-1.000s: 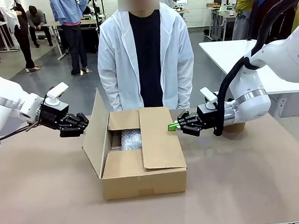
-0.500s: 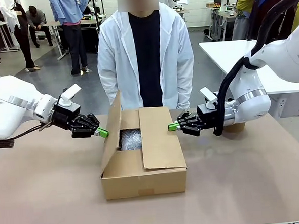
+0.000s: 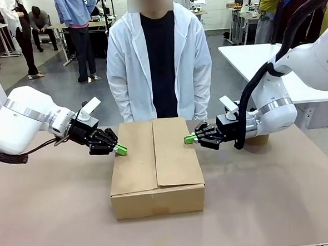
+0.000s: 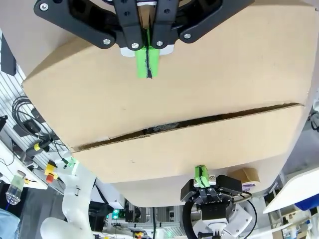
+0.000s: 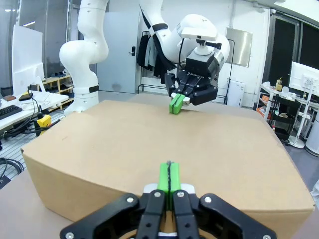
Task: Wrap the clocks to prevent damage.
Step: Push the left (or right) flap of the Package Box to close it, then after the human seals the box with tape, release both hands from the side flaps of the Package Box.
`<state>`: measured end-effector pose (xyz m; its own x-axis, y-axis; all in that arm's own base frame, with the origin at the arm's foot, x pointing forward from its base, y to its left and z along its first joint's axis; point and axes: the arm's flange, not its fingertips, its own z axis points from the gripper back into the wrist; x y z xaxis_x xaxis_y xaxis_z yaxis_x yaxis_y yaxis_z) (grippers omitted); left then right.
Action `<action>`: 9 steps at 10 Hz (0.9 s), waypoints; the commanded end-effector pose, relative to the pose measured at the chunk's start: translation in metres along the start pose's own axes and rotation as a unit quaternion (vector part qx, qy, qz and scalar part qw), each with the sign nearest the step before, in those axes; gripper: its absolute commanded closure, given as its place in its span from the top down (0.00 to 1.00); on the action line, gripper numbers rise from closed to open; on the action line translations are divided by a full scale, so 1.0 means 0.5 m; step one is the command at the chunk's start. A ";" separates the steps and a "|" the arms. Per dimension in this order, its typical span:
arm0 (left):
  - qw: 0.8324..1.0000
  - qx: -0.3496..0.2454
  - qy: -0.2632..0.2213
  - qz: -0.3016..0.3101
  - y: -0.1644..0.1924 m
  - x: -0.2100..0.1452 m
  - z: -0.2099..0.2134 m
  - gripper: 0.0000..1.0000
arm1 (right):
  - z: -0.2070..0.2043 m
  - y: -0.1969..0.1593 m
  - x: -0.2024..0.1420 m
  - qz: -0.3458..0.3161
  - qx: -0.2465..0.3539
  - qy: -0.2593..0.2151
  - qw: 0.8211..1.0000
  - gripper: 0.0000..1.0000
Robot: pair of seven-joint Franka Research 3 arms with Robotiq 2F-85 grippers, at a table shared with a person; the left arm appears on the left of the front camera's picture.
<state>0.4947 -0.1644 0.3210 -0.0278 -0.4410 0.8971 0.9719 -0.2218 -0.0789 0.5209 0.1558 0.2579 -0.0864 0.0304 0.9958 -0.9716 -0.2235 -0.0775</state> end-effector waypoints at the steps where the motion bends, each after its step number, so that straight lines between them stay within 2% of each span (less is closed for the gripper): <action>1: 1.000 0.004 0.015 -0.015 0.007 -0.022 -0.022 0.00 | -0.003 0.000 -0.007 0.004 -0.002 -0.002 1.000 0.01; 4: 1.000 0.015 0.010 -0.008 -0.020 -0.018 0.022 0.00 | -0.003 0.000 -0.007 0.004 -0.002 -0.002 1.000 0.01; 5: 1.000 0.001 0.000 0.000 0.001 0.000 0.001 0.00 | -0.003 0.000 -0.007 0.004 -0.002 -0.002 1.000 0.01; 9: 1.000 0.001 0.000 0.000 0.001 0.000 0.001 0.00 | -0.003 0.000 -0.007 0.004 -0.002 -0.002 1.000 0.01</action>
<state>0.4950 -0.1611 0.3245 -0.0285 -0.4394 0.8978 0.9731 -0.2177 -0.0756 0.5210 0.1558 0.2580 -0.0863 0.0297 0.9958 -0.9716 -0.2234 -0.0775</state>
